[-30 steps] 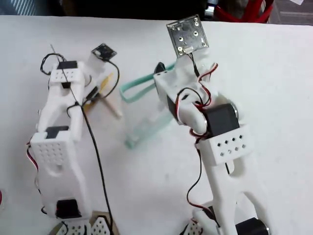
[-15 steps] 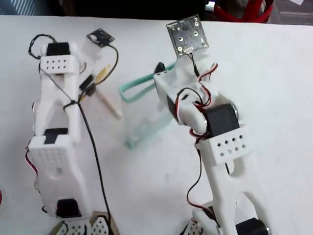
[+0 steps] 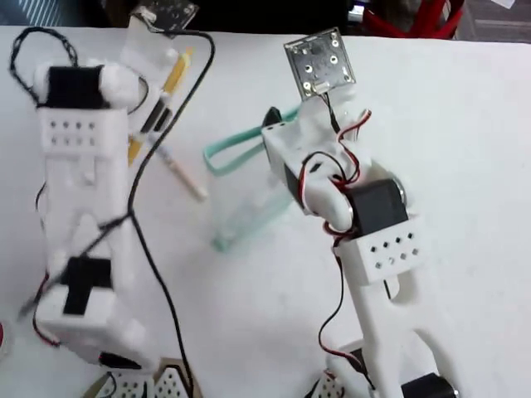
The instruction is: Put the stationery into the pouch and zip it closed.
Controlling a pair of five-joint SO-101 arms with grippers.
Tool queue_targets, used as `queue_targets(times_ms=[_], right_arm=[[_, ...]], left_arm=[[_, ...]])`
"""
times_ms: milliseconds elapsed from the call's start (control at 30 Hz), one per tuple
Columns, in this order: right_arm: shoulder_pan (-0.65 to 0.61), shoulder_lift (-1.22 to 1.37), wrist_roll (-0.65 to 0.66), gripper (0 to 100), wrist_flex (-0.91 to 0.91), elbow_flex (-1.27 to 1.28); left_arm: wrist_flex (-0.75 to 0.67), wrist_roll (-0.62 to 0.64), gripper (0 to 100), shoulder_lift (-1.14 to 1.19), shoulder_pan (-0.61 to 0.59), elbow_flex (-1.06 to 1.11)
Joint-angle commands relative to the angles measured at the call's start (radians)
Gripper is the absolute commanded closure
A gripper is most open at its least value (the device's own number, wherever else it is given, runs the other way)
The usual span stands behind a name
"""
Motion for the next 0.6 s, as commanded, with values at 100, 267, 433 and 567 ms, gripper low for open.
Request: queue_targets(times_ms=[100, 267, 433, 567], right_arm=[[-0.002, -0.079, 0.003, 80.0, 0.030, 0.084], [-0.008, -0.107, 0.005, 80.0, -0.021, 0.137], [-0.010, -0.110, 0.005, 80.0, -0.044, 0.160], [-0.012, -0.114, 0.005, 80.0, -0.042, 0.163]], left_arm=[[-0.005, 0.097, 94, -0.409, 0.114, 0.127], [-0.127, 0.192, 94, -0.719, 0.179, 0.296], [-0.445, 0.470, 94, -0.998, 0.269, 0.644], [-0.842, 0.629, 94, -1.156, 0.349, 1.065]])
